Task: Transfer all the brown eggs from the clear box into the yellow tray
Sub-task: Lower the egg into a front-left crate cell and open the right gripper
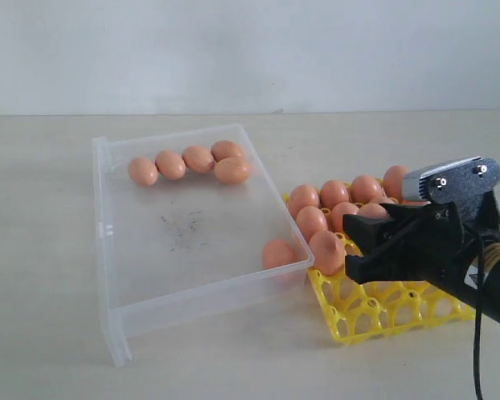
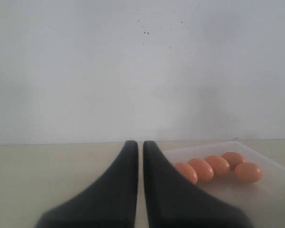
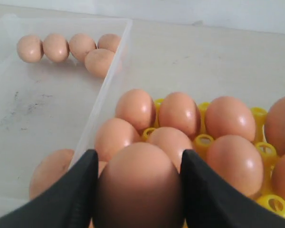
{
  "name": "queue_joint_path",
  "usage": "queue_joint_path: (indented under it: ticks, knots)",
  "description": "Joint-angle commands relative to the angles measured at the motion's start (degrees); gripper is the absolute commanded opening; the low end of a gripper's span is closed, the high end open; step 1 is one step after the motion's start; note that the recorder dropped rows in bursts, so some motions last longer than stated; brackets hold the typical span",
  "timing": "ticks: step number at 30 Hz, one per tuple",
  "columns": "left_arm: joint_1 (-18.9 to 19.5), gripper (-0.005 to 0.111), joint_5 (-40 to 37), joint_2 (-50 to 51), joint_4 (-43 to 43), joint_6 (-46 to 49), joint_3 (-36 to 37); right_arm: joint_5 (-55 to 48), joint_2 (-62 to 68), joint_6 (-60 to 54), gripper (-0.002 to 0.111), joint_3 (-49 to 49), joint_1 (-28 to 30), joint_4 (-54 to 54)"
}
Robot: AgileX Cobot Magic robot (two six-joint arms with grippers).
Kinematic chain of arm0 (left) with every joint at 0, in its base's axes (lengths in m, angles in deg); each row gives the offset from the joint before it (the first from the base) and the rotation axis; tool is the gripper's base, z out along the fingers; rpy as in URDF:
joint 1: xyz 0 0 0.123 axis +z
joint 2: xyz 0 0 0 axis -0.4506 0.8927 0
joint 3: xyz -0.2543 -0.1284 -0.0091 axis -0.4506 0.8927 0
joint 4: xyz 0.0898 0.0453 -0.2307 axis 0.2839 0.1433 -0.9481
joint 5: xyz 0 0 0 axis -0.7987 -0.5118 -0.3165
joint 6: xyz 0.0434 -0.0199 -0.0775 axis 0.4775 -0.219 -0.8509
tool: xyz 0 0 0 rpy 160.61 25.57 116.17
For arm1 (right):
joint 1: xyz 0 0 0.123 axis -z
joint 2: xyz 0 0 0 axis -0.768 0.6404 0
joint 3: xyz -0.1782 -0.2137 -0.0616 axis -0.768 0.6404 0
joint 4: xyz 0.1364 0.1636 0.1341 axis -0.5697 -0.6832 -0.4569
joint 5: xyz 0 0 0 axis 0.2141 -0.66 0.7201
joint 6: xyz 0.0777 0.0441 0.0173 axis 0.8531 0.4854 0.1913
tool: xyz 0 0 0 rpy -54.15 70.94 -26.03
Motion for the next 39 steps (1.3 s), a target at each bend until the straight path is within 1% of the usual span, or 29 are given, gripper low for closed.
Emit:
queue_joint_path:
  ticks: [1, 11, 15, 19, 26, 34, 36, 39]
  knots:
    - [-0.16, 0.004, 0.90, 0.23, -0.26, 0.26, -0.13, 4.88, 0.64, -4.19, 0.000, 0.07, 0.31, 0.45]
    - [-0.16, 0.004, 0.90, 0.23, -0.26, 0.26, -0.13, 13.63, 9.86, -8.88, 0.000, 0.03, 0.31, -0.81]
    - [-0.16, 0.004, 0.90, 0.23, -0.26, 0.26, -0.13, 14.05, 10.82, -10.38, 0.000, -0.21, 0.31, -1.89]
    - [-0.16, 0.004, 0.90, 0.23, -0.26, 0.26, -0.13, 11.84, 10.92, -10.68, 0.000, -0.21, 0.31, -5.37]
    - [-0.16, 0.004, 0.90, 0.23, -0.26, 0.26, -0.13, 10.51, 10.92, -7.77, 0.000, -0.21, 0.31, -2.25]
    - [-0.16, 0.004, 0.90, 0.23, -0.26, 0.26, -0.13, 9.34, 10.92, -4.90, 0.000, -0.56, 0.31, -2.10]
    - [-0.16, 0.004, 0.90, 0.23, -0.26, 0.26, -0.13, 7.26, 10.92, -4.77, 0.000, -1.55, 0.31, -2.10]
    - [-0.16, 0.004, 0.90, 0.23, -0.26, 0.26, -0.13, -0.50, 10.92, -2.69, 0.000, -4.39, 0.31, -1.50]
